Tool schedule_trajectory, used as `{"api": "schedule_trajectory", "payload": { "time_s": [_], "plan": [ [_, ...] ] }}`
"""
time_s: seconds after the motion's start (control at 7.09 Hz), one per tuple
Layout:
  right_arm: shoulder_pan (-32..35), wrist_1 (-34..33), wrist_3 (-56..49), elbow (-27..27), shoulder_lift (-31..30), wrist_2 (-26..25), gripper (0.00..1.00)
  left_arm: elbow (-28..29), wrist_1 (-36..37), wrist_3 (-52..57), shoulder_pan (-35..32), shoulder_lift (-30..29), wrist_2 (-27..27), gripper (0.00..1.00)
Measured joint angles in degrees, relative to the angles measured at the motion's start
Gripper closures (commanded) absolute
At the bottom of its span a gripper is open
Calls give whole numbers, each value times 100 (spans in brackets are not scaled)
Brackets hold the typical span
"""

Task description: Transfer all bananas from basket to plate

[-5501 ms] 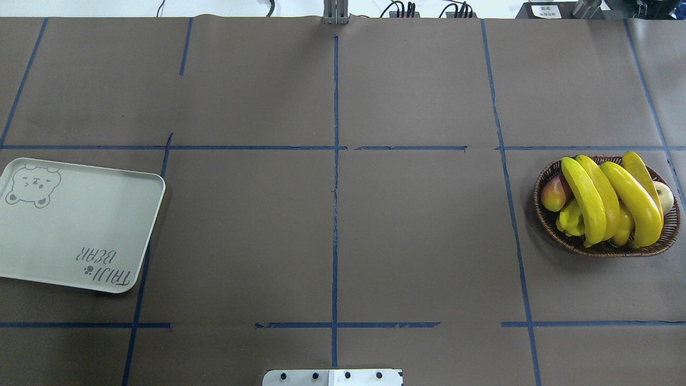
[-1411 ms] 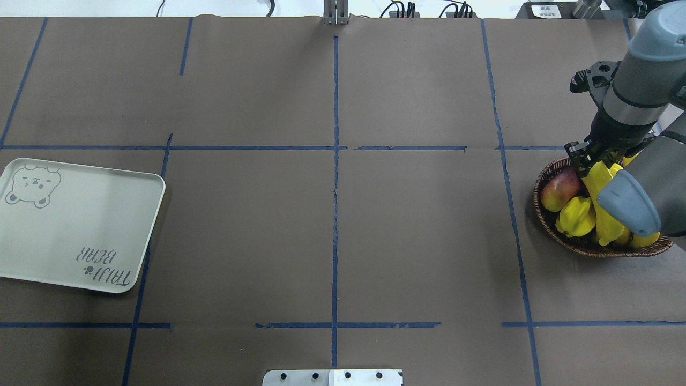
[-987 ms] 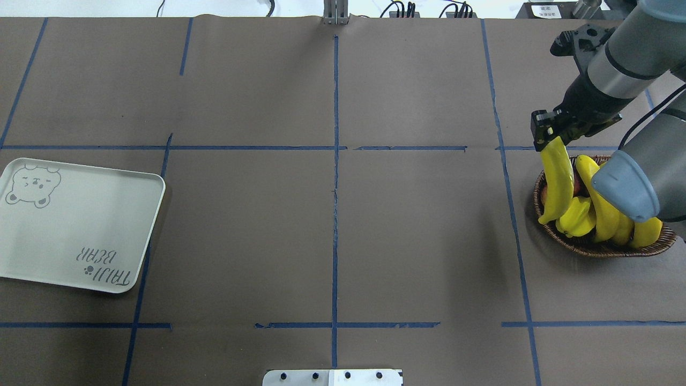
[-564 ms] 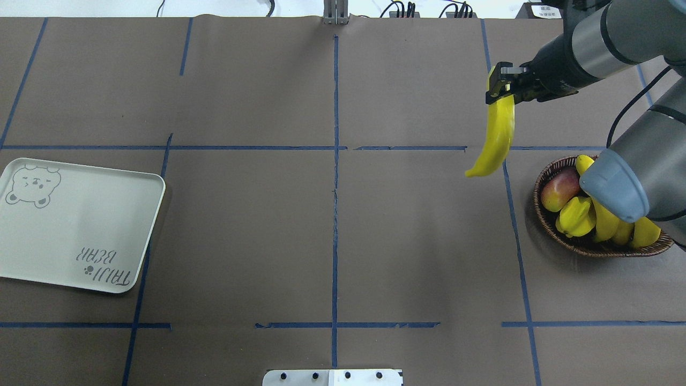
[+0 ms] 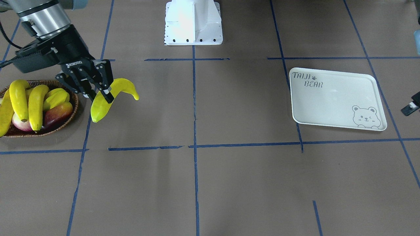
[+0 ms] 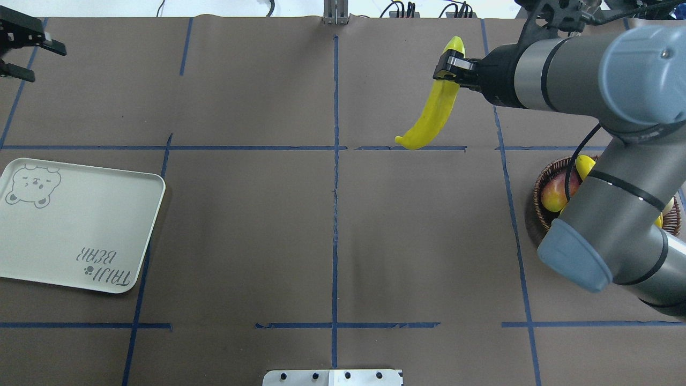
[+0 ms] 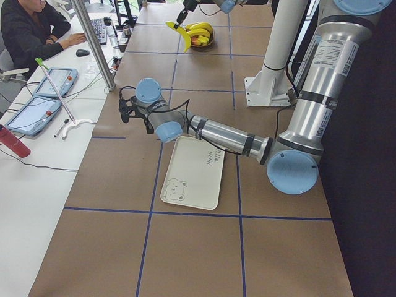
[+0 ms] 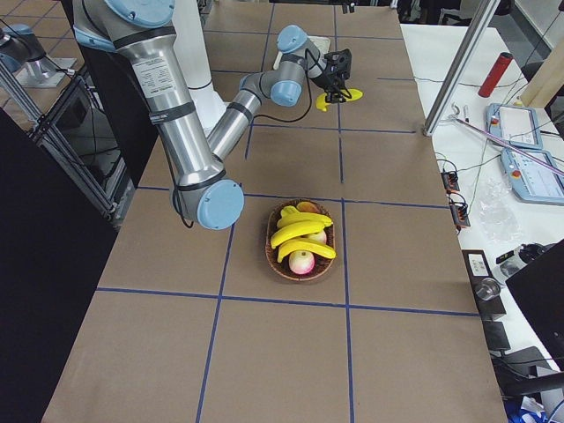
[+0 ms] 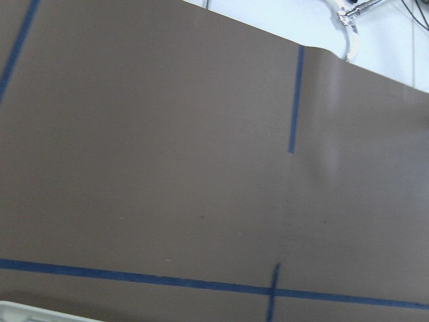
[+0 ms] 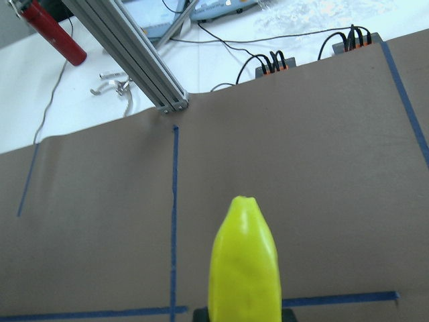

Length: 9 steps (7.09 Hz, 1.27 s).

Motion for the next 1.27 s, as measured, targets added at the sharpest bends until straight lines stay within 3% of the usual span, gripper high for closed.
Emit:
{"api": "schedule_trajectory", "payload": {
  "time_s": [0.28, 0.56, 0.85, 1.27],
  "plan": [
    [-939, 241, 803, 52, 105, -1724, 100, -542, -368, -2381, 989, -320, 831, 0],
    [-1570, 290, 1166, -4, 262, -2962, 100, -957, -374, -4487, 1683, -623, 1511, 0],
    [-1861, 257, 1162, -197, 437, -3652, 100, -1089, -113, -5790, 2195, -989, 1789, 0],
    [-1957, 236, 1055, -358, 628, -4031, 100, -1177, 943, -6477, 3182, -1654, 2699, 0]
  ]
}}
